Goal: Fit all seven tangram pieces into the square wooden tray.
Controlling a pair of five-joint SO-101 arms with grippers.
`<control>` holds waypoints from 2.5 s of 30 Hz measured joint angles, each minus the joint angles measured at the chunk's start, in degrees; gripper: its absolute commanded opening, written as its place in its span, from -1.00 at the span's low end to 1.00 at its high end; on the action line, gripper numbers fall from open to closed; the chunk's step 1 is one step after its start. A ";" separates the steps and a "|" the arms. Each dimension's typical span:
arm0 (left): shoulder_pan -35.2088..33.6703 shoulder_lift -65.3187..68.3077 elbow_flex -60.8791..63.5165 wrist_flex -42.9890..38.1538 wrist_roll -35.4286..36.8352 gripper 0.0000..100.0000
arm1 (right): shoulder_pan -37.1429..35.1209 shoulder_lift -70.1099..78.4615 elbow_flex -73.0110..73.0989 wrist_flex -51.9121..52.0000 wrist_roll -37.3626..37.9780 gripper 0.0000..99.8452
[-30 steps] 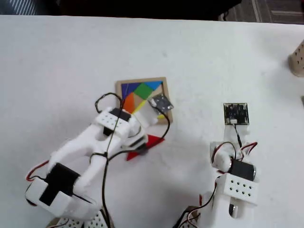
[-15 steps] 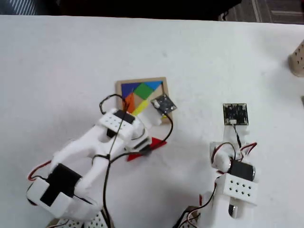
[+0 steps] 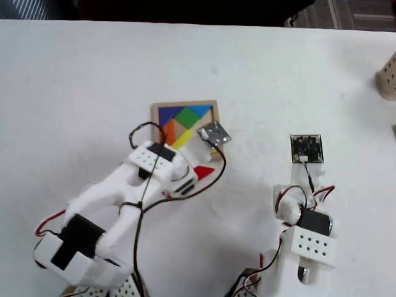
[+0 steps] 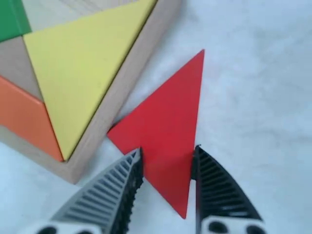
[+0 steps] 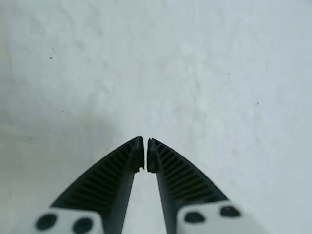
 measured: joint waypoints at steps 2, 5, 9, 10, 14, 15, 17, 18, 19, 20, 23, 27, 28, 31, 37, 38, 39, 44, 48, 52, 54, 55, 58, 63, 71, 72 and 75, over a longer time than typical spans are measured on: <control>0.00 0.00 0.00 0.00 0.00 -0.69 | 0.00 0.00 0.00 0.00 0.00 -0.95; 0.00 0.00 0.00 0.00 0.00 -0.69 | 0.00 0.00 0.00 0.00 0.00 -0.95; 0.00 0.00 0.00 0.00 0.00 -0.69 | 0.00 0.00 0.00 0.00 0.00 -0.95; 0.00 0.00 -0.18 0.00 0.00 -0.69 | 0.00 0.00 0.00 0.00 0.00 -0.95; -0.09 -0.88 -0.70 1.41 0.00 -0.69 | 0.00 0.00 0.00 0.00 0.00 -0.95; -0.09 -1.23 -0.70 1.67 0.00 -0.69 | 0.00 0.00 0.00 0.00 0.00 -0.95; -0.09 -1.58 -0.70 1.76 0.00 -0.73 | 0.00 0.00 0.00 0.00 0.09 -0.95; -0.18 -1.58 -0.70 1.76 0.00 -0.79 | 0.00 0.00 0.00 0.00 0.35 -0.95; -0.18 -1.58 -0.70 1.85 0.00 -0.86 | 0.00 0.00 0.26 0.00 0.62 -0.95; -0.18 -1.58 -0.70 1.85 0.00 -0.94 | 0.00 0.00 0.62 0.00 0.97 -0.95; -0.18 -1.58 -0.70 1.85 0.09 -0.92 | -0.09 0.00 0.79 0.00 1.23 -0.95; -0.26 -1.58 -0.70 1.76 0.09 -0.96 | 0.00 0.00 0.79 0.00 1.23 -0.95; -0.26 -1.58 -0.70 1.76 0.00 -0.96 | 0.00 0.00 0.79 0.00 1.23 -0.95; -0.26 -1.58 -0.70 1.76 0.09 -0.96 | 0.00 0.00 0.79 0.00 1.23 -0.95; -0.35 -1.58 -0.70 1.76 0.09 -0.96 | 0.00 0.00 0.79 0.00 1.32 -0.95; -0.62 -1.58 -0.70 1.76 0.00 -0.96 | 0.00 0.00 0.79 0.00 1.32 -0.95; -1.05 -1.58 -0.79 1.76 0.00 -0.96 | 0.00 0.00 0.79 0.00 1.32 -0.95; -3.69 -1.58 -0.88 1.76 0.09 -0.96 | 0.00 0.00 0.79 0.00 1.32 -0.95; -5.36 -1.67 -2.29 1.76 3.52 -0.96 | 0.00 0.00 0.79 0.00 1.32 -0.95; -5.80 -1.67 -2.46 0.79 6.07 -0.96 | 0.00 0.00 0.79 0.00 1.32 -0.95; -5.89 -1.67 -2.46 0.18 6.24 -0.95 | 0.00 0.00 0.79 0.00 1.32 -0.95; -5.98 -1.67 -2.46 0.18 6.24 -0.95 | 0.00 0.00 0.79 0.00 1.32 -0.95; -5.89 -1.67 -2.46 0.00 6.24 -0.90 | 0.00 0.00 0.79 0.00 1.32 -0.95; -5.89 -1.67 -2.46 -0.44 6.77 -0.63 | 0.00 0.00 0.79 0.00 1.32 -0.95; -7.56 -1.67 -2.46 -1.49 15.30 -0.59 | 0.00 0.00 0.79 0.00 1.32 -0.95; -8.44 -1.67 -2.46 -1.49 15.74 -0.59 | 0.00 0.00 0.79 0.00 1.32 -0.95; -10.99 -1.67 -2.46 -1.49 16.18 -0.50 | 0.00 0.00 0.79 0.00 1.32 -0.95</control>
